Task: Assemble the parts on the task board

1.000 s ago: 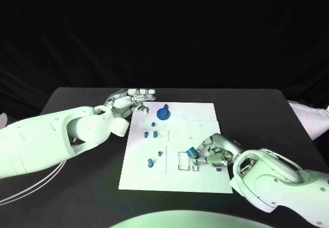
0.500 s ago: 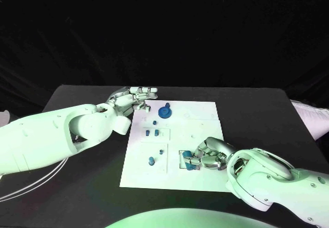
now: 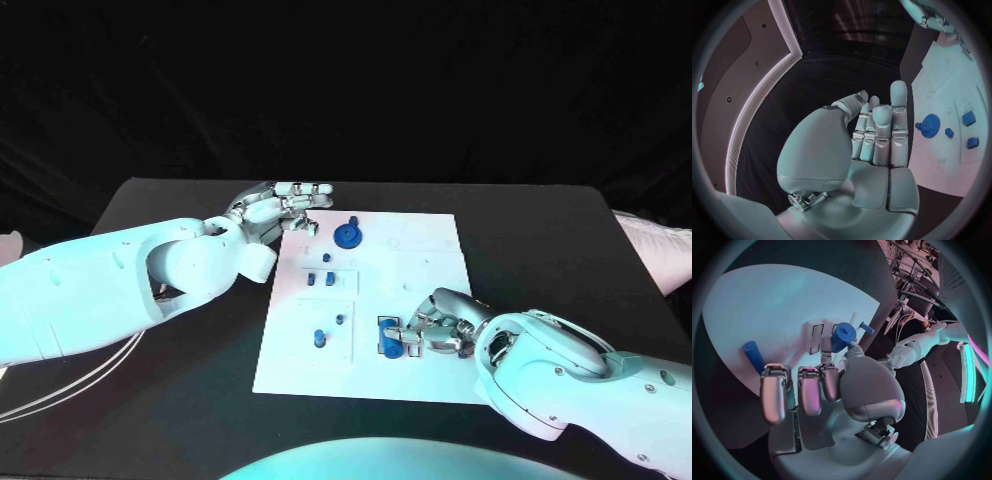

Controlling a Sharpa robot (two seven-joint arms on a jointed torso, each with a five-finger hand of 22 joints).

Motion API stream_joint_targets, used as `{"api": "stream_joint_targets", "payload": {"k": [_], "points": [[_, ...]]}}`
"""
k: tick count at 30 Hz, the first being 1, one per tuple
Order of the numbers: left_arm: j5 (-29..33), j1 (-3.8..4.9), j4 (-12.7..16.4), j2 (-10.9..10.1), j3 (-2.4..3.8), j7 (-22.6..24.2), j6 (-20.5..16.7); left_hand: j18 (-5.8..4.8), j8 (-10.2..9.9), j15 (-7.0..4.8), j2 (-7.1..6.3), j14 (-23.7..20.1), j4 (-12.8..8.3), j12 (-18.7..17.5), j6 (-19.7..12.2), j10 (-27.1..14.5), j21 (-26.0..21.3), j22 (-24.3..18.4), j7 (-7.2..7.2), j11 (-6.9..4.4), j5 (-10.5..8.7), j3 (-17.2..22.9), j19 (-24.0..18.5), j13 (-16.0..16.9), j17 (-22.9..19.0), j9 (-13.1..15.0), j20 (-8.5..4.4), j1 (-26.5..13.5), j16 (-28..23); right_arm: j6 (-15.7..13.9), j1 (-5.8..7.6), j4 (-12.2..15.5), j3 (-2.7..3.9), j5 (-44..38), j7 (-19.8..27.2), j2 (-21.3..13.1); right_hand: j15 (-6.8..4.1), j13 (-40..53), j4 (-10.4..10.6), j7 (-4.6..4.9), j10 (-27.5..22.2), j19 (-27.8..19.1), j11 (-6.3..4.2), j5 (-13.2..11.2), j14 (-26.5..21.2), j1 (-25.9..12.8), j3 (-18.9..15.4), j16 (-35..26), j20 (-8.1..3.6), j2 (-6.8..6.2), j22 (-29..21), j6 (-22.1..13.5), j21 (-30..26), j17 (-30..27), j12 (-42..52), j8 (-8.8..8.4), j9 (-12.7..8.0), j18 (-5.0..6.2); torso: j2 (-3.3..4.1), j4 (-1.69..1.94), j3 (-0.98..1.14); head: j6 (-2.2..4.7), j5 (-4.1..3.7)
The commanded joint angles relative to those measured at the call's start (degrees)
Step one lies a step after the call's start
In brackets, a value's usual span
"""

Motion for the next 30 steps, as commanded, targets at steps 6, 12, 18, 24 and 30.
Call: {"api": "stream_joint_targets", "payload": {"k": [6,12,18,24,30], "points": [[-0.1,0.02,0.1,0.0,0.04,0.3,1.0,1.05,0.2,0.14,0.32,-0.3,0.1,0.3,-0.4,-0.3,-0.4,-0.1,0.04,0.07,0.05,-0.4,-0.4,0.1,0.0,0.0,-0.05,-0.5,-0.1,-2.1,-0.05,-0.2,-0.01,-4.0,-0.8,0.5,-0.47,5.9,0.4,0.24,1.4,1.4,0.12,-11.8,4.7,-5.4,-1.4,-0.5,-0.32,-1.88,4.6,-0.7,0.0,8.3,-1.0,0.45,1.1,-0.68,-0.01,-0.03,0.00,0.06,0.16],[-0.1,0.02,0.1,0.0,0.04,0.3,1.0,1.05,0.1,0.15,0.32,-0.3,0.2,0.4,-0.5,-0.4,-0.4,-0.1,0.07,0.08,0.06,-0.4,-0.4,0.1,-0.1,0.0,-0.04,-0.6,-0.1,-2.6,-0.06,0.1,-0.01,-4.6,0.5,0.3,-0.50,6.1,0.3,0.14,1.5,1.5,0.05,-12.0,4.7,-5.5,-0.7,-0.4,-0.32,-2.14,4.9,-0.5,0.1,8.5,-0.9,0.71,1.4,-0.73,-0.02,-0.08,0.03,0.06,0.11],[-0.1,0.02,0.1,0.0,0.04,0.3,1.1,1.05,0.1,0.15,0.32,-0.3,0.2,0.4,-0.5,-0.4,-0.4,-0.1,0.07,0.08,0.06,-0.4,-0.4,0.1,-0.1,0.0,-0.04,-0.6,-0.1,-2.6,-0.09,0.8,-0.01,-4.7,2.8,-0.4,-0.69,6.5,-2.1,-0.08,1.8,1.6,-0.15,-10.3,4.8,1.9,1.3,-0.3,-0.49,-2.35,5.0,-0.5,0.1,8.8,-0.6,1.20,2.3,-0.74,0.02,-0.03,0.07,0.05,0.16],[-0.1,0.01,0.0,-0.1,0.04,0.3,1.1,1.05,0.1,0.16,0.34,-0.3,0.2,0.4,-0.5,-0.4,-0.4,-0.1,0.07,0.08,0.07,-0.4,-0.4,0.1,-0.1,0.0,-0.03,-0.6,-0.1,-2.3,-0.12,1.1,-0.01,-5.3,3.8,-1.5,-0.70,6.7,-5.6,0.02,1.8,1.6,-0.13,-10.5,4.8,8.2,2.6,-0.3,-0.55,-2.46,5.1,-0.9,0.2,8.8,-0.5,1.24,2.8,-0.77,-0.02,-0.02,0.02,0.02,-0.02],[-0.1,0.01,0.2,-0.3,0.04,0.3,1.0,1.05,0.1,0.16,0.34,-0.3,0.2,0.4,-0.5,-0.4,-0.4,-0.1,0.07,0.08,0.07,-0.4,-0.4,0.1,-0.1,0.0,-0.03,-0.6,-0.1,-4.4,-0.13,2.1,-0.01,-2.7,8.2,-5.9,0.25,6.6,-6.4,1.64,1.6,1.5,1.13,-8.5,4.7,10.1,3.1,-0.5,0.10,-0.86,5.1,-4.4,0.1,8.4,-1.0,-1.91,1.6,-0.79,-0.06,-0.18,-0.04,0.12,-0.80]]}}
